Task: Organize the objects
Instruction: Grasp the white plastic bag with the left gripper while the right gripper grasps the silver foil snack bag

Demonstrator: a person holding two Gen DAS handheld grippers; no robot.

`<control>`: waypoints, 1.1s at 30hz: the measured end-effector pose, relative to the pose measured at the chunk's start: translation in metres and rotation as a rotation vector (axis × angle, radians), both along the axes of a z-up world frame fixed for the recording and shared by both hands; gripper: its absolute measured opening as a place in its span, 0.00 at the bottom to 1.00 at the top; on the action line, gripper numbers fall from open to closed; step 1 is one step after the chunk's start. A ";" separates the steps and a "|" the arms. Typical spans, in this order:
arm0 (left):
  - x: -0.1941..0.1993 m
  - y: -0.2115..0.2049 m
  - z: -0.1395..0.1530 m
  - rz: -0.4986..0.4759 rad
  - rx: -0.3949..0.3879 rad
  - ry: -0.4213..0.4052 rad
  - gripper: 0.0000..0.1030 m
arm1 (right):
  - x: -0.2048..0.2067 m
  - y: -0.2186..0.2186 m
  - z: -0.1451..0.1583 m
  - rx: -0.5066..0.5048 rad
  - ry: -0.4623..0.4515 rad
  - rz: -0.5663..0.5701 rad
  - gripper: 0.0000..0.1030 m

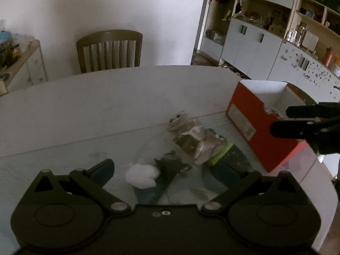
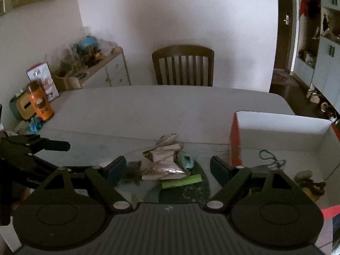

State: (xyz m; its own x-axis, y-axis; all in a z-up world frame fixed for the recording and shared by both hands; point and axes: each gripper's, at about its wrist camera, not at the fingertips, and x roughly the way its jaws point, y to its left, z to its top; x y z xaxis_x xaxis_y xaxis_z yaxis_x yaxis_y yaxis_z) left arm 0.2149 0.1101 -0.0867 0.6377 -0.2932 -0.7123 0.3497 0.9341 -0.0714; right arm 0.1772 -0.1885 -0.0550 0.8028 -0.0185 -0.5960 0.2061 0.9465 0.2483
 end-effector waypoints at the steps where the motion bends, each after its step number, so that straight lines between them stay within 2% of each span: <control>1: 0.002 0.002 -0.003 -0.002 0.008 -0.001 0.99 | 0.006 0.002 -0.004 -0.003 0.014 -0.001 0.83; 12: 0.032 0.031 -0.042 0.048 -0.005 0.073 0.99 | 0.066 -0.001 -0.036 0.027 0.162 -0.032 0.83; 16: 0.036 0.036 -0.049 0.035 0.003 0.075 0.96 | 0.081 -0.002 -0.048 0.026 0.199 -0.022 0.83; 24: 0.043 0.037 -0.059 -0.016 0.032 0.084 0.88 | 0.108 0.000 -0.070 0.026 0.263 0.003 0.83; 28: 0.044 0.033 -0.065 -0.044 0.050 0.089 0.78 | 0.119 0.002 -0.076 0.020 0.285 0.019 0.83; 33: 0.046 0.031 -0.069 -0.072 0.053 0.090 0.71 | 0.129 0.002 -0.083 0.016 0.305 0.023 0.83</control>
State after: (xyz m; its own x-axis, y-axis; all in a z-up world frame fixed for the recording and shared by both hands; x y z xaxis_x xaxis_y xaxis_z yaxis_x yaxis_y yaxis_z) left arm 0.2604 0.1411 -0.1560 0.5491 -0.2962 -0.7815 0.4104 0.9101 -0.0566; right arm 0.3059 -0.1863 -0.1384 0.5865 0.0091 -0.8099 0.2521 0.9482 0.1932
